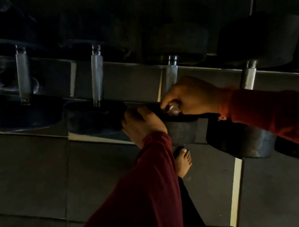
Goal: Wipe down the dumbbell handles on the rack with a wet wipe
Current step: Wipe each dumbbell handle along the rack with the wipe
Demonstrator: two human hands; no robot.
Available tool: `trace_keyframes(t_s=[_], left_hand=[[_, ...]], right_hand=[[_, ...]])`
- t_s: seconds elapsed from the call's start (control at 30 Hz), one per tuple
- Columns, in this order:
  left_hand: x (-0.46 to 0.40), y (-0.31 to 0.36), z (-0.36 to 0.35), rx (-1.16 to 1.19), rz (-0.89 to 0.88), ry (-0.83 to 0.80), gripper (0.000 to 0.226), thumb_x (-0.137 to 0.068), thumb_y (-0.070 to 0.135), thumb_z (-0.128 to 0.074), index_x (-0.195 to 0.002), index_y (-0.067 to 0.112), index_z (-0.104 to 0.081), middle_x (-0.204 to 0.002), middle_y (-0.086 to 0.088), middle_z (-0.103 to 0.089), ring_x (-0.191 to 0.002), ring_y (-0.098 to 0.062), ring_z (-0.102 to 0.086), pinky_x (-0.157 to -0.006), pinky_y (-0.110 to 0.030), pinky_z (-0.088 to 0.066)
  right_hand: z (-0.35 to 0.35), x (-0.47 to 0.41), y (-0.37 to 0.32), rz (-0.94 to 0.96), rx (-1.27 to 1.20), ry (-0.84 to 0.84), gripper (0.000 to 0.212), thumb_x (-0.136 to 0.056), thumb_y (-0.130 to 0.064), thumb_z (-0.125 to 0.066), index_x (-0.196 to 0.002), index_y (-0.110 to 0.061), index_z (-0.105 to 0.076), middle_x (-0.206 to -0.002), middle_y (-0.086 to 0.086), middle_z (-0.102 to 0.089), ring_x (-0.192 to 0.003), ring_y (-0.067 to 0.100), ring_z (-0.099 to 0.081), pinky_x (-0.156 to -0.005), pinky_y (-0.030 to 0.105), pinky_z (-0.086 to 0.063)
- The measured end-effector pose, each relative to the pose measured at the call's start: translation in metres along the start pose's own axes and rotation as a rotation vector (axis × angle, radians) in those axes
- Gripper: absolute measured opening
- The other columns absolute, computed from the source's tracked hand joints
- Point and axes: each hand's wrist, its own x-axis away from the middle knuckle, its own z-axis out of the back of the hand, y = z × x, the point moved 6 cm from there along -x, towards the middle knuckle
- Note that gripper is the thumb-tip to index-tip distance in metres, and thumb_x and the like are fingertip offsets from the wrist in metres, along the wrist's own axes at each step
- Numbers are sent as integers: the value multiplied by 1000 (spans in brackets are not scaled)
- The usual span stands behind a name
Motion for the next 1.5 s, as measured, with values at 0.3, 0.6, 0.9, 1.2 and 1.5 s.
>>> trace_keyframes(t_s=[0.3,0.6,0.9,1.2,1.5], left_hand=[[3,3,0,-19,-9,-31,64,-77,43,-37,-119,4,-64,-118,-20,-61,-112,-35,-51,-88,-33,-35],[4,4,2,-3,4,-42,65,-76,44,-37,-122,6,-62,-120,-20,-58,-114,-36,-50,-91,-34,-35],[5,6,0,-17,-17,-60,67,-76,45,-35,-125,7,-61,-123,-19,-58,-116,-35,-49,-90,-31,-34],[3,4,-2,-8,-4,-81,64,-76,46,-36,-122,10,-62,-121,-16,-58,-112,-33,-51,-84,-27,-28],[3,4,-1,-13,17,-78,64,-76,47,-36,-120,10,-63,-122,-15,-58,-113,-33,-51,-92,-32,-36]], right_hand=[[-44,18,52,-620,-333,228,11,-82,-25,-79,-89,-19,-73,-96,-3,-66,-91,13,-63,-72,23,-49],[-57,20,63,-714,-536,291,12,-87,-19,-73,-80,-26,-67,-98,-3,-67,-84,7,-60,-57,12,-40],[-57,22,58,-715,-444,434,23,-81,-23,-79,-71,-32,-60,-88,-5,-67,-75,9,-62,-59,22,-48],[-48,39,43,-462,-382,597,18,-76,-33,-83,-90,-24,-75,-87,-10,-71,-79,4,-64,-69,12,-47],[-23,24,30,-307,-261,1015,17,-88,-29,-72,-91,-13,-74,-84,2,-73,-72,14,-68,-64,29,-56]])
